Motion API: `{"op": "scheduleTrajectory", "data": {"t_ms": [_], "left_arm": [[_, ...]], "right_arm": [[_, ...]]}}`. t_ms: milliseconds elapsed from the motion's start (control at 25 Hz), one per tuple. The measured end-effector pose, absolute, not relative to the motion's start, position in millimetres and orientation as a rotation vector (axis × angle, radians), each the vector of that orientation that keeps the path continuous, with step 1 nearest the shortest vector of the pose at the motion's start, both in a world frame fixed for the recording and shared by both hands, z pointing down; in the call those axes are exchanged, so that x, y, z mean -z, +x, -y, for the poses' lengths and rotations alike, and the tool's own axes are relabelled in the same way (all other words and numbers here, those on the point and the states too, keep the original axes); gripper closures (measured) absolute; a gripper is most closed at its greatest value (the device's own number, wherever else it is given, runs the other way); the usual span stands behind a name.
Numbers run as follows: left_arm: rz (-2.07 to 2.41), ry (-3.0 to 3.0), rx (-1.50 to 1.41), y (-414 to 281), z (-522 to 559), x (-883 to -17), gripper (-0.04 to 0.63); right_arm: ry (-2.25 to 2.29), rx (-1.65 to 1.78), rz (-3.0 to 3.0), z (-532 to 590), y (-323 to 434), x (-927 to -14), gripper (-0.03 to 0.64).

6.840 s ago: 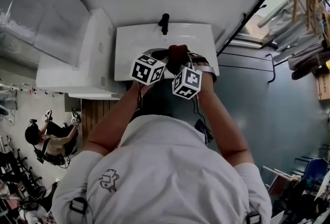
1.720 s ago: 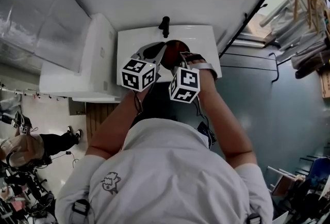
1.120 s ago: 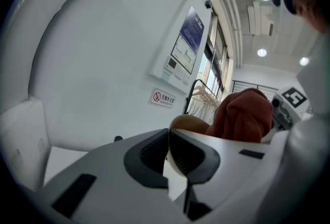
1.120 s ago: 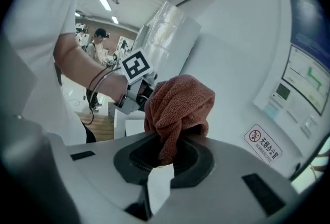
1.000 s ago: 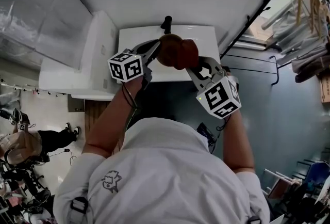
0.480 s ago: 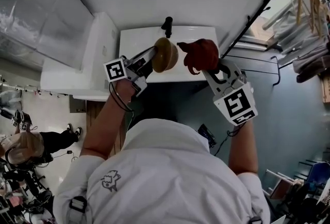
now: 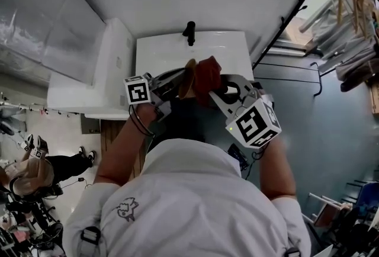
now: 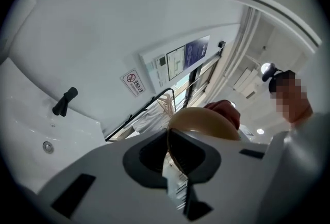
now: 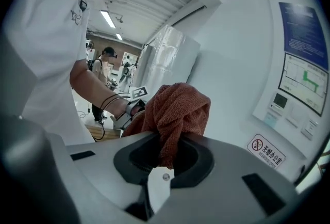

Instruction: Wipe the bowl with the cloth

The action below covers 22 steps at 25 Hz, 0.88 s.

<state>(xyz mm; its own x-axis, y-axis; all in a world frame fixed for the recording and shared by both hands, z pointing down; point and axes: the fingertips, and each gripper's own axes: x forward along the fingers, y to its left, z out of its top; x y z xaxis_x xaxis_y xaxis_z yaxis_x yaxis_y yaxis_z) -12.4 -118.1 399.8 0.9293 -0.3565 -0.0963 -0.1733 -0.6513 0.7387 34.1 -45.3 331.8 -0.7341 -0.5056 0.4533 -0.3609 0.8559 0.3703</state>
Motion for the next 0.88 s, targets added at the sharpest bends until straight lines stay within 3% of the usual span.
{"op": "scheduleTrajectory", "data": {"t_ms": [280, 640, 880], "left_arm": [[0.190, 2.402, 0.259, 9, 92, -381, 0.568], [-0.108, 2.349, 0.540, 18, 70, -333, 0.571], [-0.048, 2.212, 0.757, 5, 100, -316, 0.571]], "right_arm": [[0.716, 0.362, 2.466, 72, 41, -315, 0.566], [0.708, 0.206, 2.563, 87, 35, -323, 0.566], [0.680, 0.121, 2.603, 85, 19, -341, 0.566]]}}
